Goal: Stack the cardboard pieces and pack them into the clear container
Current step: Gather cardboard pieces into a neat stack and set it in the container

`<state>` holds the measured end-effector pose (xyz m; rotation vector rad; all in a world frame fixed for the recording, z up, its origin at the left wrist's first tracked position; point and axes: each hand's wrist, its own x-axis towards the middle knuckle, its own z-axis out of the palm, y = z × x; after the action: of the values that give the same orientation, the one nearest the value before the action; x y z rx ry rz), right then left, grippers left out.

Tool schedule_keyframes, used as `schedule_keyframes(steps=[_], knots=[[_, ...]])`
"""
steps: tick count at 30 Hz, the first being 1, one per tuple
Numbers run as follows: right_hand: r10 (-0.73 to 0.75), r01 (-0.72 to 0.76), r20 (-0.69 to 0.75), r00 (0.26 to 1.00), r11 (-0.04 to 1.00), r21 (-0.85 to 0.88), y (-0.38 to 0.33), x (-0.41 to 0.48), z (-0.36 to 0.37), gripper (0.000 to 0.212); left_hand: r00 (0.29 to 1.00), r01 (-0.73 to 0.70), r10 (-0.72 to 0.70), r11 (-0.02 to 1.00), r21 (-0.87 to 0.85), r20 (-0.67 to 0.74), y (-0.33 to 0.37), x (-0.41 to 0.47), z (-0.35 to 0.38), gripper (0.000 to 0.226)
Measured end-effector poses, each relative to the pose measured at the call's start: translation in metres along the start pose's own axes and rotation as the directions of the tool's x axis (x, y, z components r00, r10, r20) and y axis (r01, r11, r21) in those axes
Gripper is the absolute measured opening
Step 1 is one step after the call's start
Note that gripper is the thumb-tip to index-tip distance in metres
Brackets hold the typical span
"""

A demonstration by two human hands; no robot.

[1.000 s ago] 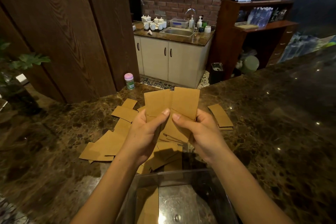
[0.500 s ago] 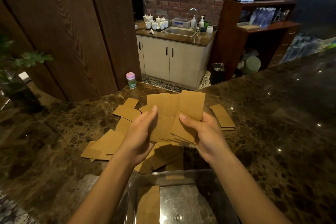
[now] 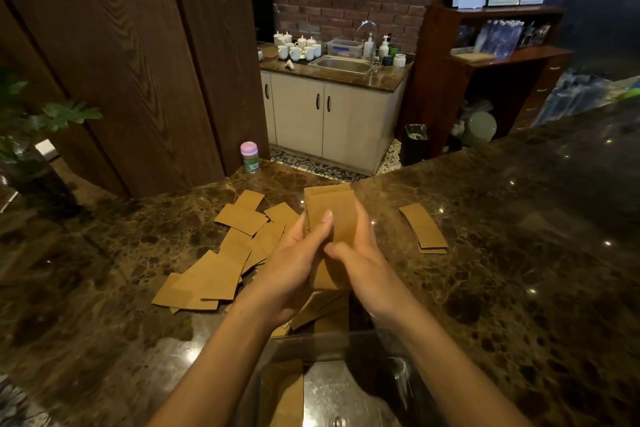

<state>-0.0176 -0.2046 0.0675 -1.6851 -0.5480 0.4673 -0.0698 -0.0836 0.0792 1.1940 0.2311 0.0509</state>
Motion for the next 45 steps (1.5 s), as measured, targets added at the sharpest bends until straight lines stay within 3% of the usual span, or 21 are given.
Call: schedule_keyframes(steps=[3, 6, 9, 11, 17, 22, 25, 29, 32, 41, 45], knots=[[-0.026, 0.029, 0.018, 0.999, 0.986, -0.167, -0.002, -0.003, 0.001, 0.098, 1.000, 0.024, -0.025, 0.999, -0.036, -0.011, -0.003, 0.002, -0.002, 0.028], [-0.160, 0.149, -0.012, 0.987, 0.940, -0.309, -0.003, -0.007, -0.006, 0.100, 0.999, 0.022, -0.024, 0.998, -0.067, -0.027, -0.001, 0.001, -0.002, 0.033], [-0.258, 0.313, 0.177, 0.950, 0.794, -0.521, -0.008, -0.007, -0.015, 0.097, 1.000, 0.016, -0.017, 0.998, -0.065, -0.022, -0.002, 0.001, -0.004, 0.012], [-0.285, 0.397, 0.278, 0.917, 0.700, -0.594, -0.012, -0.005, -0.019, 0.098, 1.000, 0.020, -0.021, 0.997, -0.075, -0.012, -0.002, 0.001, -0.003, 0.010], [-0.319, 0.383, 0.219, 0.922, 0.680, -0.625, -0.019, -0.002, -0.026, 0.098, 0.996, 0.074, -0.065, 0.982, -0.173, 0.054, 0.002, -0.001, 0.000, 0.051], [-0.350, 0.395, 0.204, 0.914, 0.655, -0.644, -0.025, -0.006, -0.033, 0.083, 0.993, 0.069, -0.052, 0.983, -0.169, 0.102, 0.007, -0.009, -0.001, 0.049], [-0.343, 0.428, 0.258, 0.903, 0.679, -0.596, -0.028, -0.008, -0.033, 0.087, 0.987, -0.002, 0.026, 0.989, -0.151, 0.160, 0.011, -0.011, -0.002, 0.039], [-0.391, 0.463, 0.255, 0.884, 0.663, -0.588, -0.031, -0.007, -0.038, 0.089, 0.978, -0.048, 0.070, 0.992, -0.113, 0.198, 0.014, -0.013, -0.003, 0.049], [-0.408, 0.495, 0.284, 0.868, 0.660, -0.565, -0.032, -0.009, -0.039, 0.089, 0.963, -0.095, 0.101, 0.995, -0.038, 0.248, 0.017, -0.013, -0.005, 0.044], [-0.413, 0.521, 0.318, 0.853, 0.707, -0.479, -0.035, -0.013, -0.037, 0.088, 0.943, -0.122, 0.146, 0.988, -0.100, 0.299, 0.022, -0.015, -0.008, 0.060], [-0.394, 0.510, 0.329, 0.858, 0.728, -0.458, -0.035, -0.014, -0.040, 0.087, 0.957, -0.125, 0.140, 0.989, -0.075, 0.255, 0.027, -0.016, -0.011, 0.049]])
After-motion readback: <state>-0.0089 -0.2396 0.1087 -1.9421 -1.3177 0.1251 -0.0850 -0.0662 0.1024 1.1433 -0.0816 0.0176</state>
